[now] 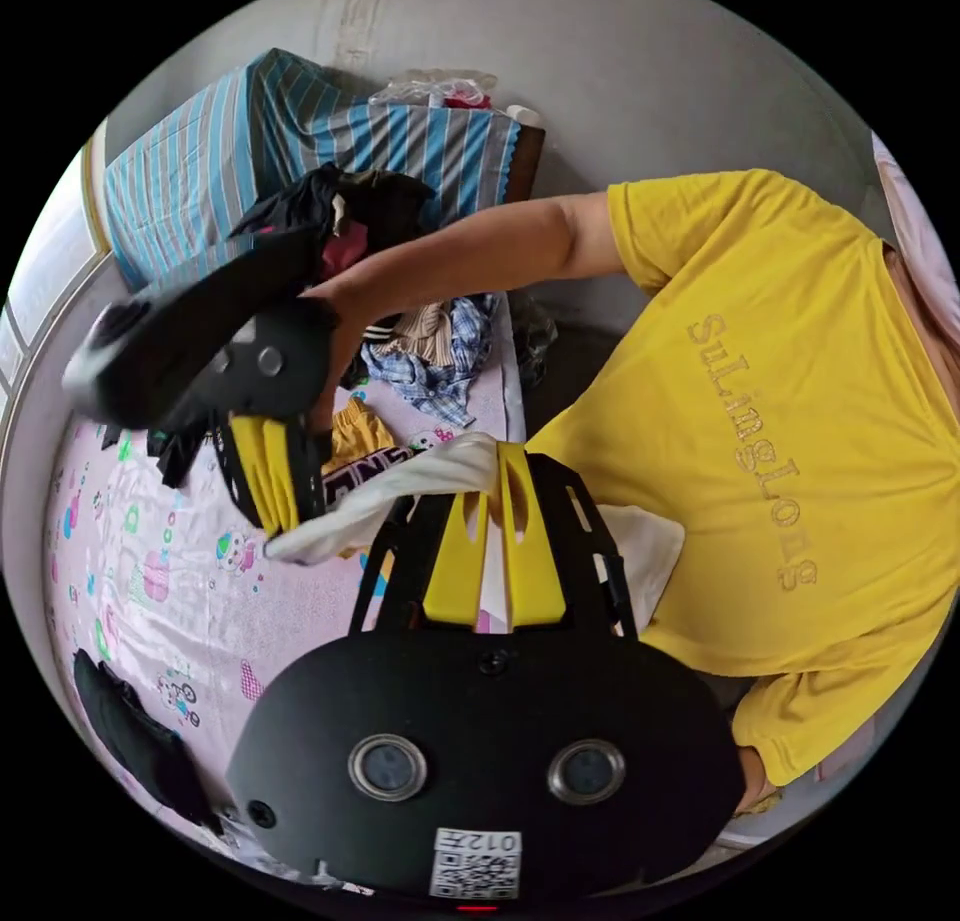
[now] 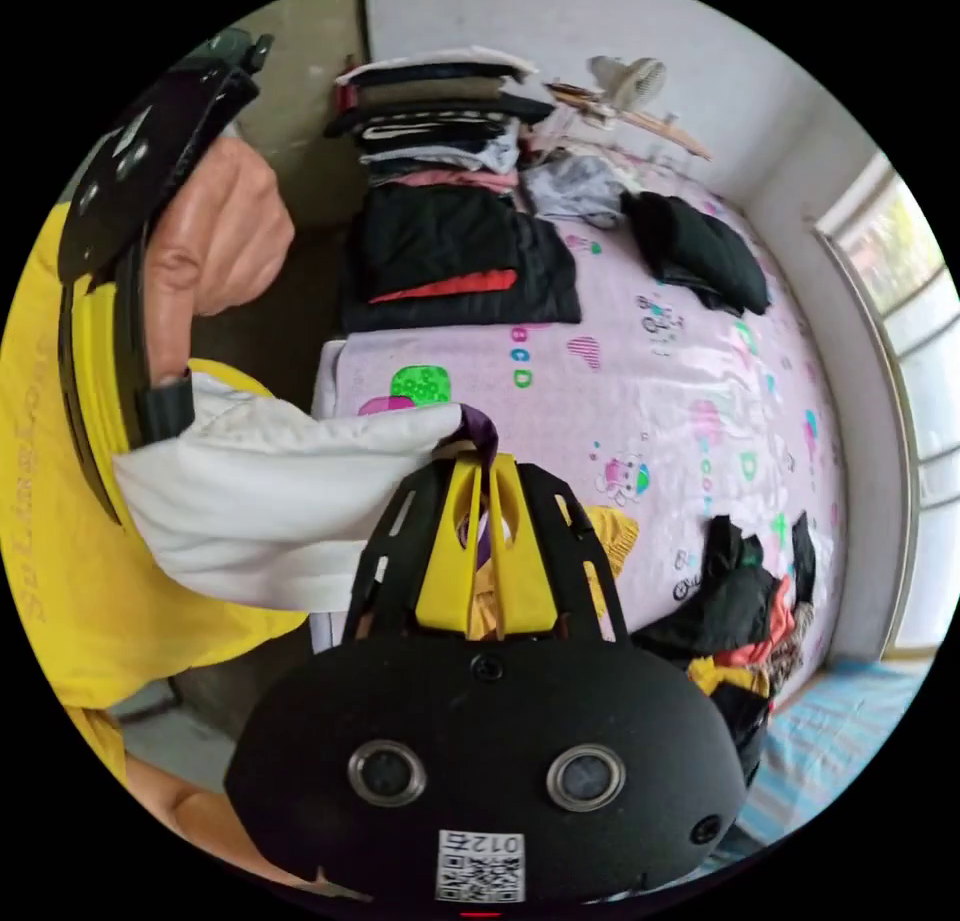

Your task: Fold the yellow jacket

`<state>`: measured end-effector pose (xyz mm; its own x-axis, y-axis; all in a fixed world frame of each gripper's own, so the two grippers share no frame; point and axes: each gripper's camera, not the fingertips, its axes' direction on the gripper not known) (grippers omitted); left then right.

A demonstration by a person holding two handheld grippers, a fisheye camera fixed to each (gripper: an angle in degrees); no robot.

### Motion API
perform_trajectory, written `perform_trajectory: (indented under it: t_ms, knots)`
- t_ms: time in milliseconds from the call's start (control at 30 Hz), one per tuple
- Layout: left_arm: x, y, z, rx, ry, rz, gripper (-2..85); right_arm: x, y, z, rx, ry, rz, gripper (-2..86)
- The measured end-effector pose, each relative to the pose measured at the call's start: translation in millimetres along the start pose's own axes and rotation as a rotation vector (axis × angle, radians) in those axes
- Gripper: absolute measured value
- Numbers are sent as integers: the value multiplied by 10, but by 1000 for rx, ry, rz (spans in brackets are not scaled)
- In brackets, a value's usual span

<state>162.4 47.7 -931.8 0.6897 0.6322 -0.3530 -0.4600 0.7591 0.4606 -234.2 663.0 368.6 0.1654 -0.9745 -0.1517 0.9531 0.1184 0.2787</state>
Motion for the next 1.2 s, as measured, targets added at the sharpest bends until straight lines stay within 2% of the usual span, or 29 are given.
perform_trajectory:
  t_ms: [100,167,233,300,367,433,467,533,633,767,967,1200]
  knots:
    - [-274,2,-256,-62,-70,-98,31,173,226,-311,56,194,204,14]
    - [-519,19,-542,-102,-161,-198,17,286,471,-829,158,296,338,12]
    - [-833,-42,-1018,-120,-310,-334,4,270,592,-1261,249,338,378,10]
    - [-935,-230,-1424,-64,-385,-351,0,167,594,-1641,305,396,379,9]
    - [-939,-521,-1788,-28,-494,-333,-2,-10,481,-2043,292,556,375,9]
    - [-821,-955,-2127,-23,-696,-267,-4,-135,411,-2318,282,651,377,9]
    - [-783,-1056,-2191,-20,-735,-252,-4,-213,397,-2492,290,697,385,9]
    - [-629,-1416,-2385,-21,-806,-182,-4,-309,422,-2734,312,714,403,9]
    - [-466,-1724,-2505,5,-798,-101,-4,-435,545,-2991,343,683,429,10]
    - [-370,-2005,-2485,41,-686,-25,-4,-431,775,-2806,254,658,508,15]
    - [-438,-2518,-2029,-73,-648,36,-5,-477,1111,-2119,307,547,596,54]
    - [-538,-3101,-1580,-174,-583,91,-5,-615,1211,-1705,413,542,673,87]
